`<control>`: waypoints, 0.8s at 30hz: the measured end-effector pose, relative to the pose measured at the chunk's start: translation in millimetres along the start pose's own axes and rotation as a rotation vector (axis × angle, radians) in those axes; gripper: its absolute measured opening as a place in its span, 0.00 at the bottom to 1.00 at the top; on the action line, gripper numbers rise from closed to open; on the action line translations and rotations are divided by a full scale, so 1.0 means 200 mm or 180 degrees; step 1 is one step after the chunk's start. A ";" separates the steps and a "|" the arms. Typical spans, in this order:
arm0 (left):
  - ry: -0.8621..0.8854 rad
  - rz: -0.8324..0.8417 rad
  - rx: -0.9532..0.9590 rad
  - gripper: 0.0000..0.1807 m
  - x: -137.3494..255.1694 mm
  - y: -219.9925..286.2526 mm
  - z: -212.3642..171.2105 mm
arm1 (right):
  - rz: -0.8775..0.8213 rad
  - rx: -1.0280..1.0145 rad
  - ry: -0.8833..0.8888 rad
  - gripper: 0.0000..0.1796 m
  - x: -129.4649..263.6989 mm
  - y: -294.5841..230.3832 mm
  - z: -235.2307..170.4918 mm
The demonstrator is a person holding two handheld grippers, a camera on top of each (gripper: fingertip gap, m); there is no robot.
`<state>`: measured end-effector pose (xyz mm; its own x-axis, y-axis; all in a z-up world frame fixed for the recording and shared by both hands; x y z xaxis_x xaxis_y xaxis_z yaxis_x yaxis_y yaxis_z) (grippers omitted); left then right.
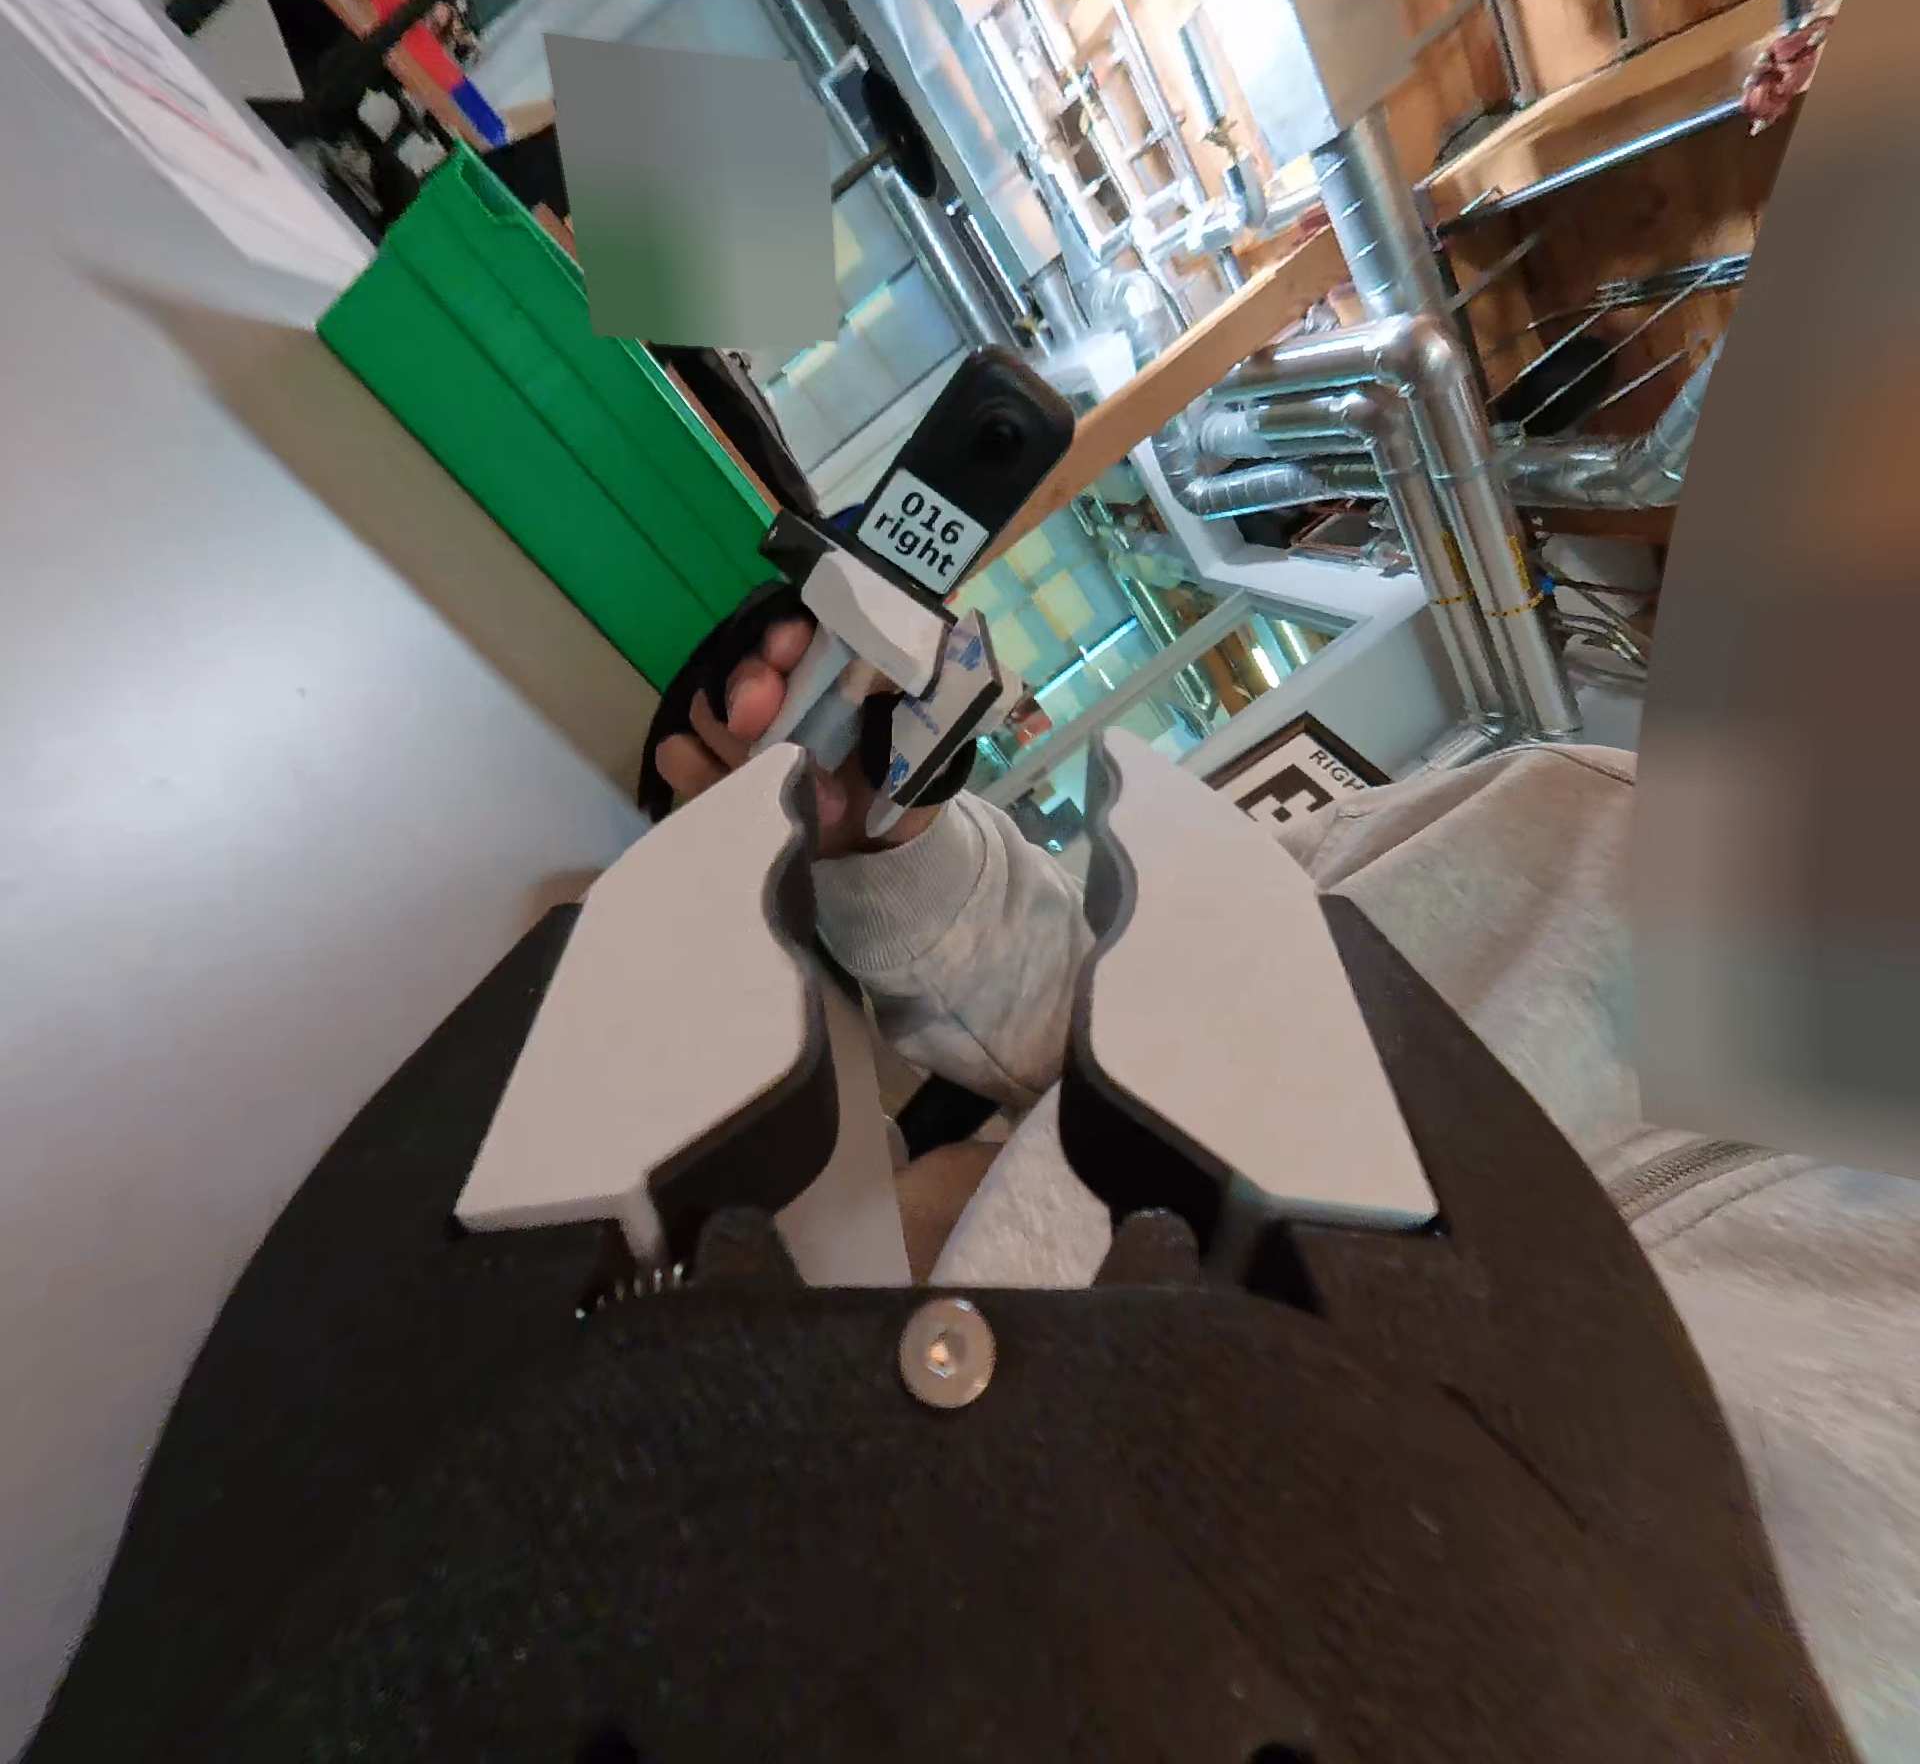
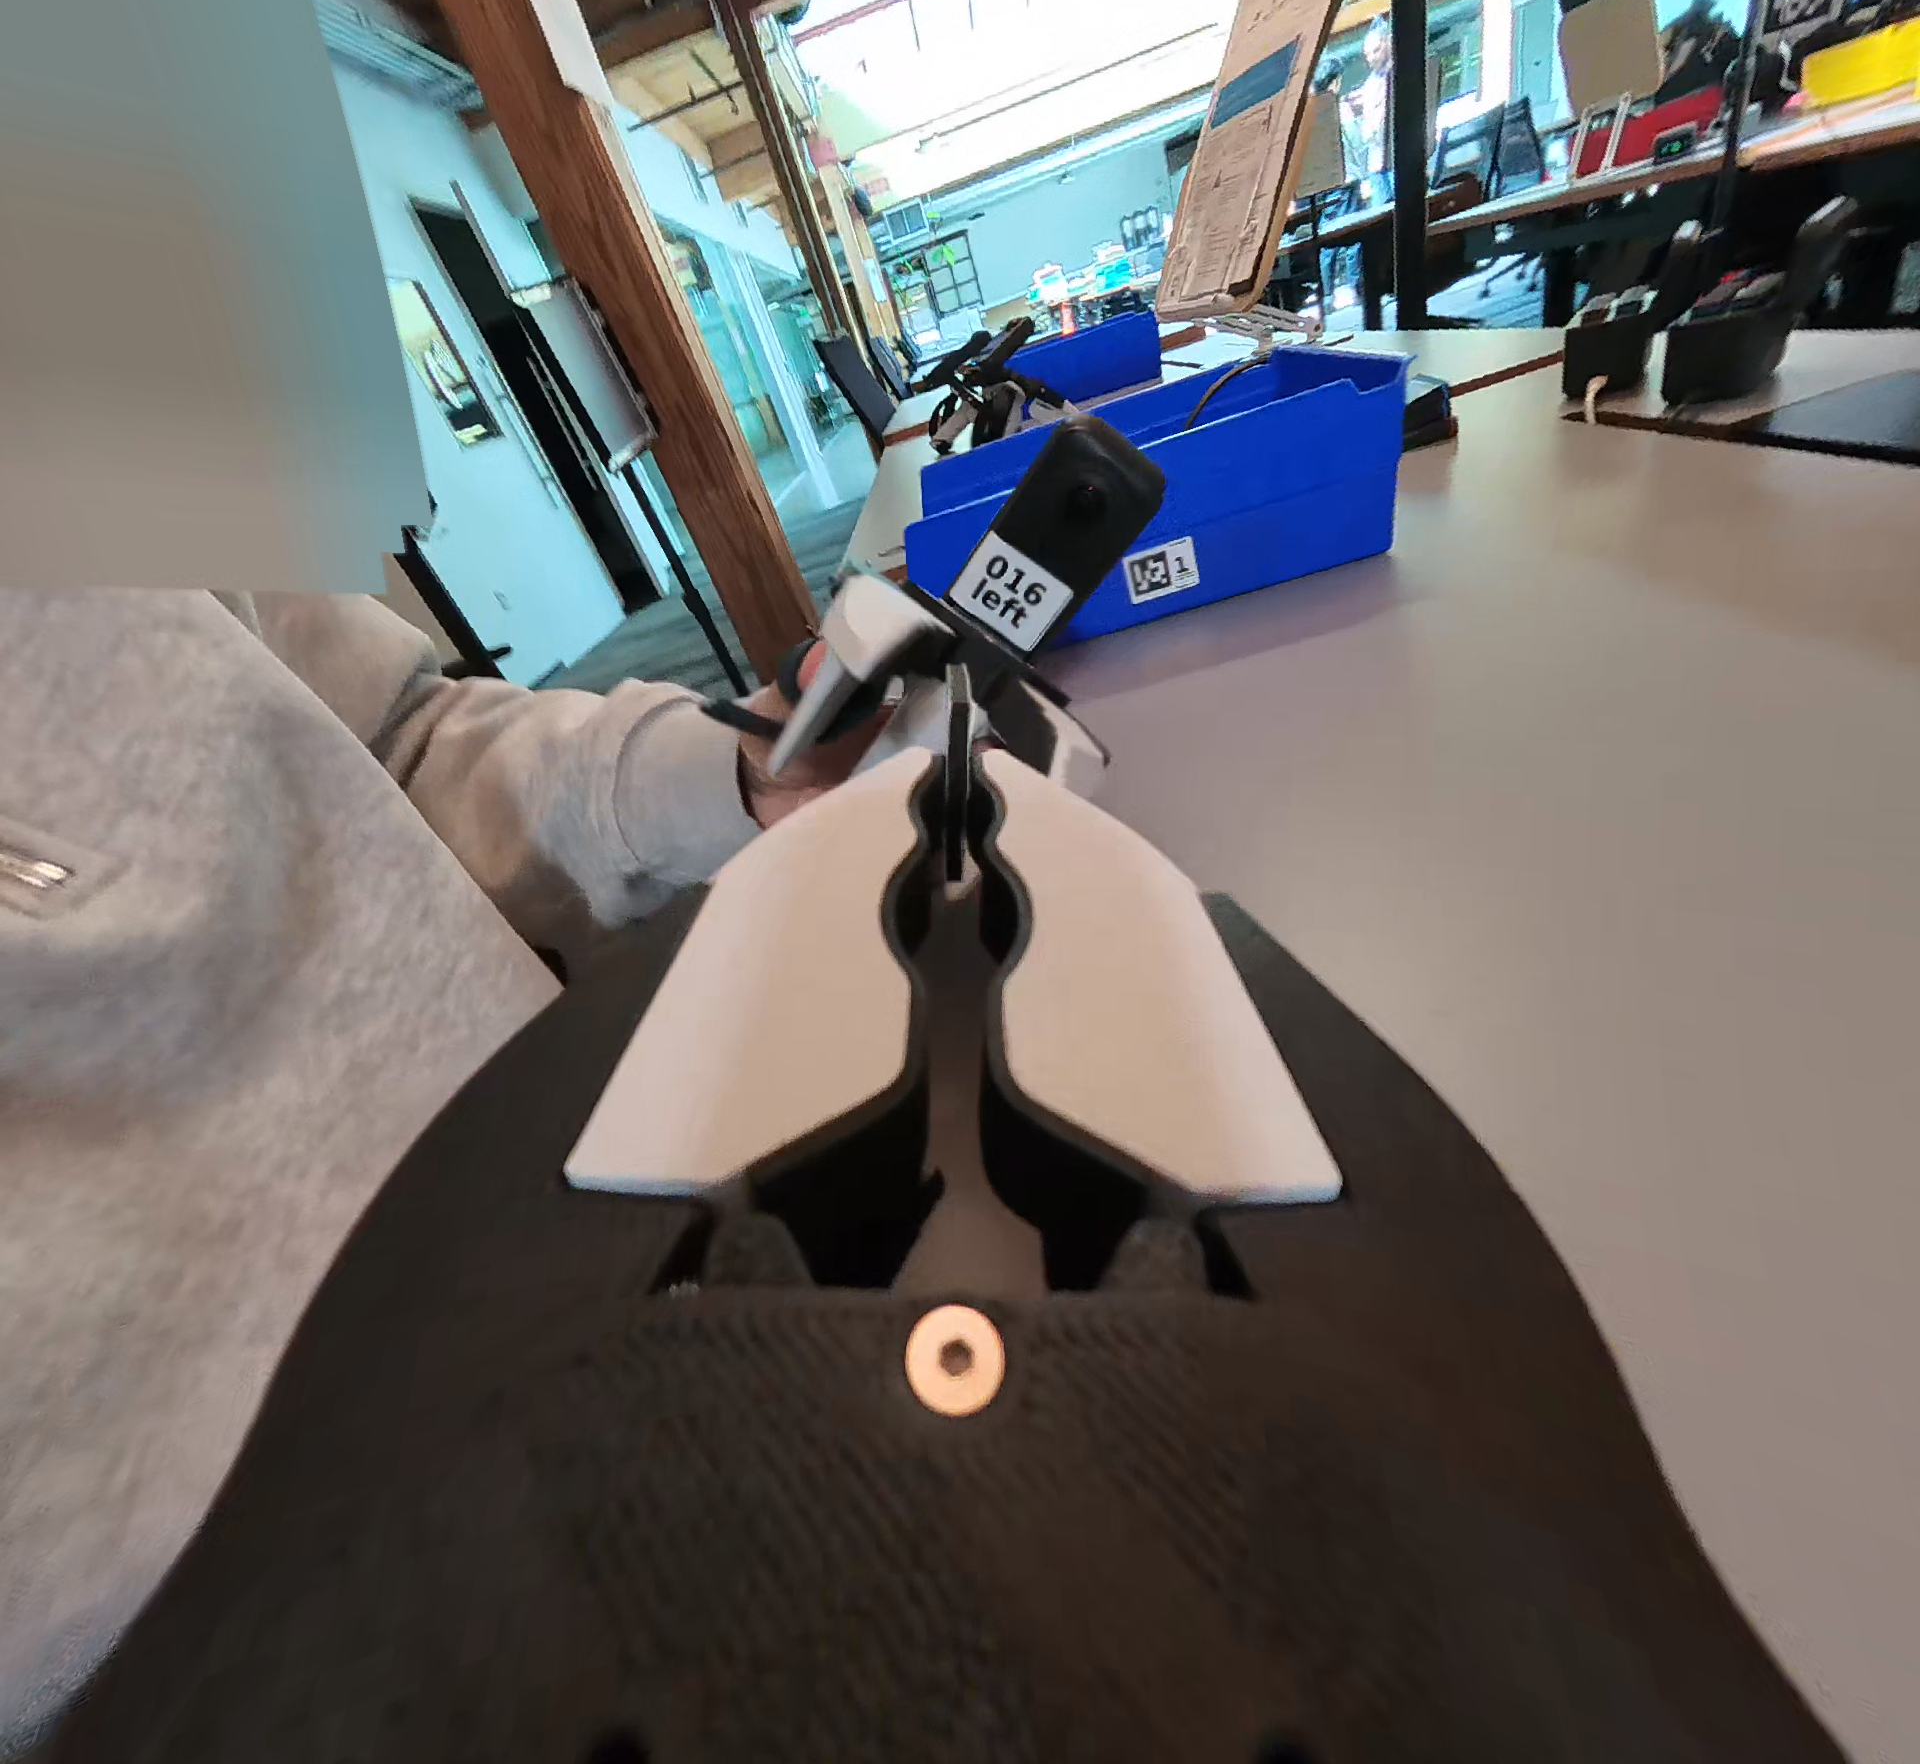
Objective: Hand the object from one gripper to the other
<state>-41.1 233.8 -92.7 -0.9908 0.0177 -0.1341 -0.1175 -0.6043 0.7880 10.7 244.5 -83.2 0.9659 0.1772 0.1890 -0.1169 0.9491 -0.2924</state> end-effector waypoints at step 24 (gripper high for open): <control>0.0225 0.0416 -0.0495 0.01 0.04 0.02 0.04 | 0.0014 -0.0569 0.0247 0.23 -0.05 0.06 0.01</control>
<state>-51.0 239.0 -85.7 -0.9891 -0.1216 -0.0830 0.0290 -0.7136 0.7000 -1.2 254.6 -86.2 0.9812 0.1541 0.1164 -0.0850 0.8857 -0.4564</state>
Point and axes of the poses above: each gripper's, where its closed fingertips meet, x back along the fingers, z out of its top, y = z × x across the jaws, the point moved 2 cm from there along x, back along the fingers, and after that the axes turned 14 degrees about -y, right-handed, at the moved point
